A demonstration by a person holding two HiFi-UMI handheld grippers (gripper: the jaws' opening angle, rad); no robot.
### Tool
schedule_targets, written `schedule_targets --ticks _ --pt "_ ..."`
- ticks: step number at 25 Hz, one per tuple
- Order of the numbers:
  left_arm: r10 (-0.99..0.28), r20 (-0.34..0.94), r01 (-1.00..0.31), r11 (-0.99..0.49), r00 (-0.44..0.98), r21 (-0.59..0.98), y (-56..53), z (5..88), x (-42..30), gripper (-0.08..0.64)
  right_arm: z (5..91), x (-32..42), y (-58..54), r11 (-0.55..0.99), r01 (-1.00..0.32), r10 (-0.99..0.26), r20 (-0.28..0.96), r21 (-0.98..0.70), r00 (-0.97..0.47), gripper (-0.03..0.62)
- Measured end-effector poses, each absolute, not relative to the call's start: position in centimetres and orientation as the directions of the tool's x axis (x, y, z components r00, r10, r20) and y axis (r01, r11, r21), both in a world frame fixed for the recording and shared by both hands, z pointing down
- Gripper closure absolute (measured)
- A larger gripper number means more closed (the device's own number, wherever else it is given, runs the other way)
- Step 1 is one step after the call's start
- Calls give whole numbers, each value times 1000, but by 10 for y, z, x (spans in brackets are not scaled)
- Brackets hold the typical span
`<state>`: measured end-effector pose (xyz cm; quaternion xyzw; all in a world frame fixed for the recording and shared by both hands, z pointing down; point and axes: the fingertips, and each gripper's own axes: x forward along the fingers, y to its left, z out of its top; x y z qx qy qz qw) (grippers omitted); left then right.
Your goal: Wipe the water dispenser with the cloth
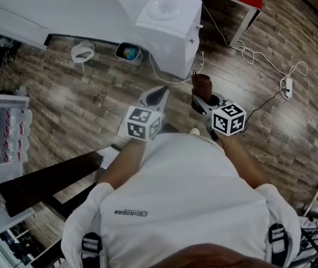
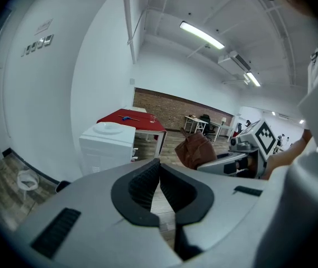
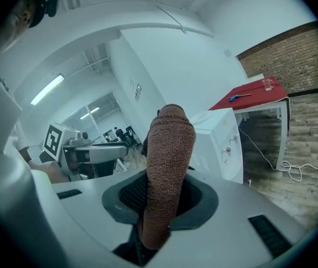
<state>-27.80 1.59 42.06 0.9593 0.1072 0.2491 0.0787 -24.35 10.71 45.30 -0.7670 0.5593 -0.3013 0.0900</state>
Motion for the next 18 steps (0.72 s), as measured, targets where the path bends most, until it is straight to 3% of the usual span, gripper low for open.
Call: schedule_targets --ticks 18 --pt "280 452 181 -951 847 250 -157 442 -205 559 483 -169 -58 -468 -712 -849 488 -523 200 522"
